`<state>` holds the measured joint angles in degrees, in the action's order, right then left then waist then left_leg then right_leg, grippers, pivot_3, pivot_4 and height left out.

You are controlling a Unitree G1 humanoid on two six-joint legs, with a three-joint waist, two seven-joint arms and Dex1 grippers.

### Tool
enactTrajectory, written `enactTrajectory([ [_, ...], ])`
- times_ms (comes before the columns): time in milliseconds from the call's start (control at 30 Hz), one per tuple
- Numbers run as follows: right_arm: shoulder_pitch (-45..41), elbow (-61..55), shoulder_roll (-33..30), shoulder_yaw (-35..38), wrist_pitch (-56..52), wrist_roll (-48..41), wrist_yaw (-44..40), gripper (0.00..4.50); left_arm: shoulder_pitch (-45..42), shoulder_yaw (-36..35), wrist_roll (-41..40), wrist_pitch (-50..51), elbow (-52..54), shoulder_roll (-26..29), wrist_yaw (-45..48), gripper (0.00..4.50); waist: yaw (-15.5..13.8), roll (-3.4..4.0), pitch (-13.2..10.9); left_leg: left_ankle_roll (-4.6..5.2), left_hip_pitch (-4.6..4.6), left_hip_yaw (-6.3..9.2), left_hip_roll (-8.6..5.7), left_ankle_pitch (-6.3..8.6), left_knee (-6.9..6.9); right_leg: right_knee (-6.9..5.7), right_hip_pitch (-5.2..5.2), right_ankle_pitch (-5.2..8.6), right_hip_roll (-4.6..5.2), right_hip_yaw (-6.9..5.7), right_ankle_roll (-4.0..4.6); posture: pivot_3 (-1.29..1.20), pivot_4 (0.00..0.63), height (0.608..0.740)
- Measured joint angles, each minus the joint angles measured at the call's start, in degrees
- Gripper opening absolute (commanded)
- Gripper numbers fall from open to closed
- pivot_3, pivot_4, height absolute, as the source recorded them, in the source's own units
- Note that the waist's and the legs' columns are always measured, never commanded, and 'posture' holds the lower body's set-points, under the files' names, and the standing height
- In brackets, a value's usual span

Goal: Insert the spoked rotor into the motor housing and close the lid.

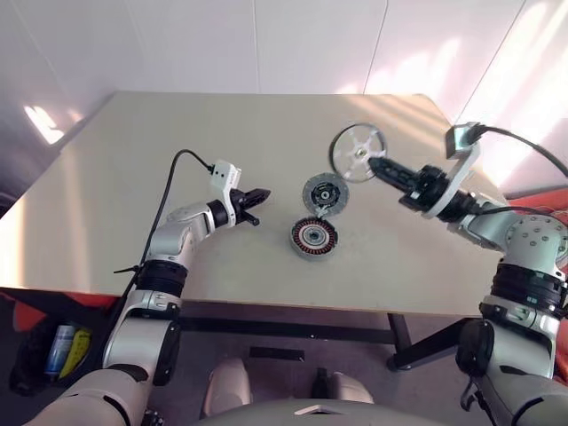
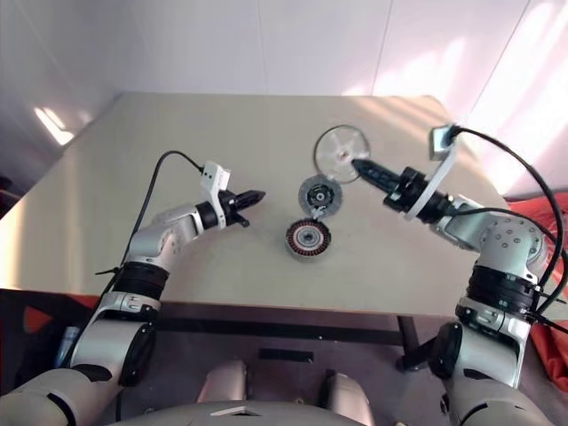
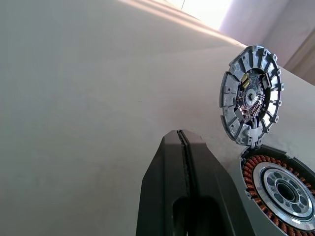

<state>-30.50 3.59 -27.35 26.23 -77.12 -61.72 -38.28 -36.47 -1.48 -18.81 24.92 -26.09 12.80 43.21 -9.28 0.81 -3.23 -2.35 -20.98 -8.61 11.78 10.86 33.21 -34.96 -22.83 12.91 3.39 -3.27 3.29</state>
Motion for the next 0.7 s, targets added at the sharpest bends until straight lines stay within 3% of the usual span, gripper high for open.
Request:
enactTrajectory([
  [167, 4.19, -2.15, -1.36, -9.39, -1.75, 1.98, -2.21, 0.31, 0.04, -0.02, 0.01, -0.04, -0.01, 0.11, -0.12, 0.00, -0.56, 0.00, 0.00, -0.05, -0.01, 0.00, -0.01, -0.02, 0.01, 0.00, -0.01, -0.02, 0.01, 0.01, -0.06, 0.00, 0.000, 0.740],
  [267, 2.39, 2.50, 0.20, -12.97, -0.68, 6.83, 1.24, 0.31, 0.18, 0.00, 0.06, -0.10, 0.00, 0.09, -0.53, 0.00, -0.35, 0.00, 0.00, -0.16, 0.01, 0.02, 0.00, -0.08, -0.03, -0.03, -0.04, -0.03, 0.00, 0.00, -0.06, 0.00, 0.000, 0.740],
  [500, -0.81, 9.90, 1.72, -14.97, 0.92, 14.53, 6.62, 0.31, 0.32, -0.06, 0.09, -0.12, 0.04, 0.38, -1.22, 0.00, -0.11, 0.00, 0.00, -0.21, -0.09, 0.05, -0.03, -0.10, -0.07, -0.01, -0.10, -0.03, 0.00, 0.00, -0.06, 0.00, 0.000, 0.740],
  [700, -1.75, 11.47, 1.58, -15.81, 1.04, 16.93, 6.13, 0.31, 0.97, -0.11, 0.09, -0.16, 0.11, 0.38, -1.32, 0.00, 0.24, 0.00, 0.00, -0.21, -0.06, 0.05, -0.02, -0.11, -0.09, -0.02, -0.09, -0.04, 0.00, 0.00, -0.07, 0.00, 0.000, 0.740],
])
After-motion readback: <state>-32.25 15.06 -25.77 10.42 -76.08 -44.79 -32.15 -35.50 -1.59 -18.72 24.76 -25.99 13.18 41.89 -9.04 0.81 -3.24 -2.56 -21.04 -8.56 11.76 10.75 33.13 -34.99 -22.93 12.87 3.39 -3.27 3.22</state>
